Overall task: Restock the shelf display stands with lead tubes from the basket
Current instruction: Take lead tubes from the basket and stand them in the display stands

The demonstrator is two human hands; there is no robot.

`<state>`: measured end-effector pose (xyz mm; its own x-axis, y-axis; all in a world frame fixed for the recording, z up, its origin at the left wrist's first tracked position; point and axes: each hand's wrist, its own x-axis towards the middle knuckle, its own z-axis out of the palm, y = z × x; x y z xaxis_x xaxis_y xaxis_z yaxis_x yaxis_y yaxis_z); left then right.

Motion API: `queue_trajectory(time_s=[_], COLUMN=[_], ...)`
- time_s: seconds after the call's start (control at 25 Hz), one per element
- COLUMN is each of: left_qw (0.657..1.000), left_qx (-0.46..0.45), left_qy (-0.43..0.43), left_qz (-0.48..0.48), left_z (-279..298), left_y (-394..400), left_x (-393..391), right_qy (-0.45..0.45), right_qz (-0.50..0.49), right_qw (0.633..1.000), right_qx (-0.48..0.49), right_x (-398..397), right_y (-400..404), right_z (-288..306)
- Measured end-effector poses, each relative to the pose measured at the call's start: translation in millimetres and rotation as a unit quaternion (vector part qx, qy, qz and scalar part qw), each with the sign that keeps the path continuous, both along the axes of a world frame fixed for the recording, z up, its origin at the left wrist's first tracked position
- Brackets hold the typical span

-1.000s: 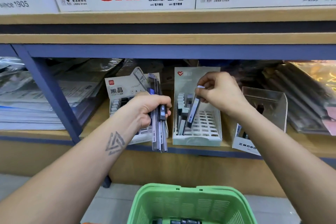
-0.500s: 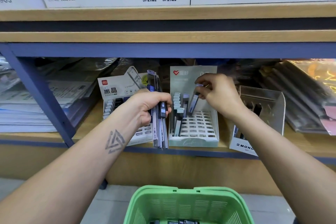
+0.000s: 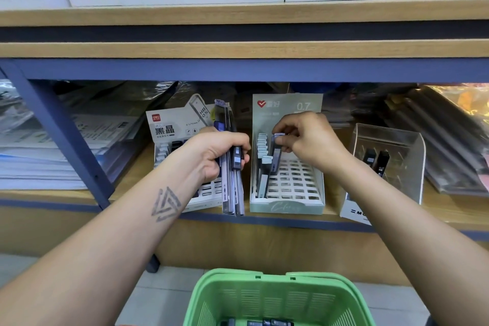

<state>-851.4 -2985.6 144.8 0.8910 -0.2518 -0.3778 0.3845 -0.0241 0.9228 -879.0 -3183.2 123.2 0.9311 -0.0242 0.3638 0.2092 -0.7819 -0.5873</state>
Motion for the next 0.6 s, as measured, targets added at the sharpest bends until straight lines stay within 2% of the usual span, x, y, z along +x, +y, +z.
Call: queue_trajectory(time_s=[0.16, 0.36, 0.52, 0.6], left_qw=[1.0, 1.0, 1.0, 1.0], left_qx=[-0.005, -0.013, -0.016, -0.014], left_qy=[-0.004, -0.009, -0.012, -0.013], left_qz=[0.001, 0.001, 0.002, 0.003], left_z=[-1, -2, -2, -3], left_y=[2, 4, 6, 8], left_x=[1, 2, 3, 3], right_qy=[-0.021, -0.057, -0.047, -0.053], right_qz=[-0.024, -0.051, -0.06, -0.043], right_qw=[0.999, 0.991, 0.992, 0.996], right_qx=[-0.012, -0.113, -0.105, -0.054], right_x=[6, 6, -1, -7], right_y=[1, 2, 2, 6], right_z=[-14, -24, -22, -17])
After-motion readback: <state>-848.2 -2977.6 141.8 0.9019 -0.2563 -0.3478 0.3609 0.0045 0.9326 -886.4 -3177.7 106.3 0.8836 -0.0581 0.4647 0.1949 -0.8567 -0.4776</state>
